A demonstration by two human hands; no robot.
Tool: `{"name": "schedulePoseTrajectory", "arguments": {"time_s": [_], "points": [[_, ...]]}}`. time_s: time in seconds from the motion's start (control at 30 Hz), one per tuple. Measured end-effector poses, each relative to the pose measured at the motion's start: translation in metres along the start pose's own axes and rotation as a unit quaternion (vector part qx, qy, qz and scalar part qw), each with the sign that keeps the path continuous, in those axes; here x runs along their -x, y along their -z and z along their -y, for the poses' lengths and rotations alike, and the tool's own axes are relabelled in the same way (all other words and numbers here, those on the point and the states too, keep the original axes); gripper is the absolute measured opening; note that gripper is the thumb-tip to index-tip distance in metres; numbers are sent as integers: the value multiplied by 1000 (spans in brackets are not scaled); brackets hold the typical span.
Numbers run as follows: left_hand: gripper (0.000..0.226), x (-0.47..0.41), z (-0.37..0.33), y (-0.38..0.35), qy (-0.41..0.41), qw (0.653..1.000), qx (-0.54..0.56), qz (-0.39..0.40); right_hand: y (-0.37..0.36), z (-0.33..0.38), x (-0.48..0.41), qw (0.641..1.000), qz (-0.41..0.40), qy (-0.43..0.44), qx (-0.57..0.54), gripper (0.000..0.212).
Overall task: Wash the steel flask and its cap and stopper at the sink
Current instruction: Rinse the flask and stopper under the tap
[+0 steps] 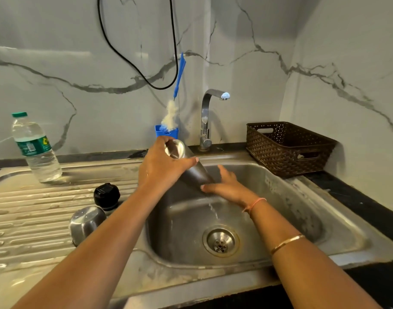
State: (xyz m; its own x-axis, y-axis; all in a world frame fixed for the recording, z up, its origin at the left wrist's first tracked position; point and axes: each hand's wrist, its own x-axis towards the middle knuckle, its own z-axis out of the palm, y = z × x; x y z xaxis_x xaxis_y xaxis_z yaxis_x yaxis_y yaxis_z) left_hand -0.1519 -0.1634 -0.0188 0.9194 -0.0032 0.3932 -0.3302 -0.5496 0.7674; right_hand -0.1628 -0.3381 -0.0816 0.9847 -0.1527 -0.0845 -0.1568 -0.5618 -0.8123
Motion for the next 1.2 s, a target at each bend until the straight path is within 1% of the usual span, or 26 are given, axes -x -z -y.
{"name": "schedulePoseTrajectory", "arguments": {"time_s": [0.07,0.1,0.13,0.2,0.23,0.3,0.37,0.4,0.5,0.57,0.63,0.7,0.77,0.83,0.93,1.03,1.2], "points": [[65,1,-3,2,-18,1000,-23,4,-14,7,0,987,1,117,114,111],[62,2,-4,2,-20,999,-31,10,-21,10,1,977,-5,167,133,113],[60,3,-4,3,-21,999,-37,13,-26,11,2,972,-14,200,119,114],[58,4,-5,5,-15,999,-38,15,-30,12,5,972,-28,228,47,111],[58,4,-5,6,-16,999,-37,16,-28,13,7,971,-30,233,34,109],[62,6,-4,4,-27,999,-32,29,-23,13,11,967,-47,243,62,100],[73,7,-3,1,-43,998,-4,49,-19,15,15,961,-87,242,101,87],[79,7,-4,0,-50,997,17,54,-18,17,16,961,-109,233,103,82],[94,6,-7,1,-53,995,65,50,-16,20,16,966,-149,201,64,73],[96,6,-9,4,-45,996,69,43,-14,20,16,967,-170,182,54,71],[93,5,-6,4,-31,996,73,35,-10,23,19,960,-201,187,45,71],[87,1,0,3,-10,996,89,22,-5,29,22,947,-239,215,17,74],[72,-4,5,1,9,995,99,2,-3,33,23,936,-264,232,-24,76],[57,-9,9,-2,24,994,104,-19,-5,31,21,942,-257,208,-52,72],[44,-11,17,-5,41,996,84,-14,-8,25,19,955,-245,163,-44,63],[42,-14,23,-7,56,996,62,-5,-3,25,17,950,-261,163,-52,63],[38,-12,25,-12,51,998,38,10,-2,25,18,952,-263,150,-35,64]]}}
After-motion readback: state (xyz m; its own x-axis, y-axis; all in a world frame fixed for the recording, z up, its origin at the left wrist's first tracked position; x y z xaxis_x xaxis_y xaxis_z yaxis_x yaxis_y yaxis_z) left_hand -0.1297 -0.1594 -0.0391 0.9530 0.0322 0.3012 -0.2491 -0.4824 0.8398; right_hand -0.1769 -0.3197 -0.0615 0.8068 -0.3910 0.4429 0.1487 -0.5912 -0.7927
